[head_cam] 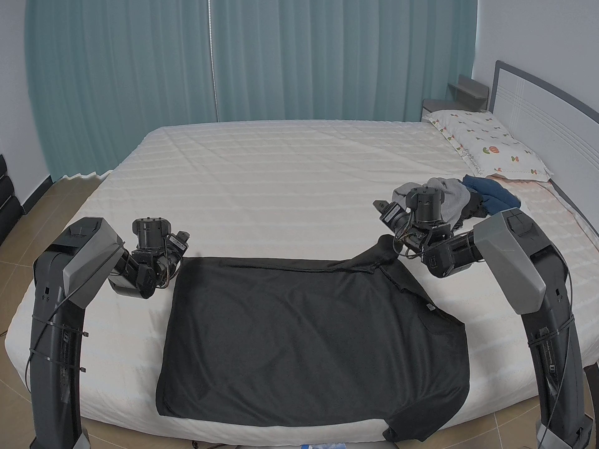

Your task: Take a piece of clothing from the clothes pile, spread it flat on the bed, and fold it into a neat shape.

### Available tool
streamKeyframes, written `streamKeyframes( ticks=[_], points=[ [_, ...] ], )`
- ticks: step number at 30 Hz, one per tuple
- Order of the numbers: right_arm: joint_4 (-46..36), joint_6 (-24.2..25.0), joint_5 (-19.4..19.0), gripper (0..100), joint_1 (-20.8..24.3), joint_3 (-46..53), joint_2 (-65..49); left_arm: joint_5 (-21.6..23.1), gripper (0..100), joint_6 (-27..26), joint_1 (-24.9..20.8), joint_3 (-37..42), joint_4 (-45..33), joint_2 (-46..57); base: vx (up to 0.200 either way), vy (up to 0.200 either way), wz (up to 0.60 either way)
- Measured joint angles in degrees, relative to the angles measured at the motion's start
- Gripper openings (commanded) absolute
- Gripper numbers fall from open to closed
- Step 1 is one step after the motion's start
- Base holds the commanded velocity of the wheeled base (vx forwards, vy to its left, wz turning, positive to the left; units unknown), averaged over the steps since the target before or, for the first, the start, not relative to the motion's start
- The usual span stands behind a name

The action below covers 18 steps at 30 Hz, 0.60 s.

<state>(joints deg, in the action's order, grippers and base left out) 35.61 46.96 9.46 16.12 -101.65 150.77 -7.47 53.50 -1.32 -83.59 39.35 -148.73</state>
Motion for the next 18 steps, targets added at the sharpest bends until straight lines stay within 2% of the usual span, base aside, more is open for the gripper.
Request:
streamKeyframes(
  ticks=[5,9,13,18],
  points=[
    [0.0,-1.0,1.6,100,-2.4,-9.3,4.4,0.0,100,0.0,0.0,0.0,0.0,0.0,0.000,0.000,0.00],
    [-0.1,-2.0,1.9,100,-3.8,-11.2,5.9,0.0,100,0.0,0.0,-0.1,0.0,0.0,0.000,0.000,0.00],
    [-0.1,-2.9,1.0,100,-4.4,-7.1,4.9,0.0,100,0.0,0.0,-0.1,0.0,-0.1,0.000,0.000,0.00],
    [-0.1,-3.5,-2.0,100,-4.0,4.8,0.7,0.0,100,0.0,0.0,-0.2,0.0,-0.1,0.000,0.000,0.00]
  ],
)
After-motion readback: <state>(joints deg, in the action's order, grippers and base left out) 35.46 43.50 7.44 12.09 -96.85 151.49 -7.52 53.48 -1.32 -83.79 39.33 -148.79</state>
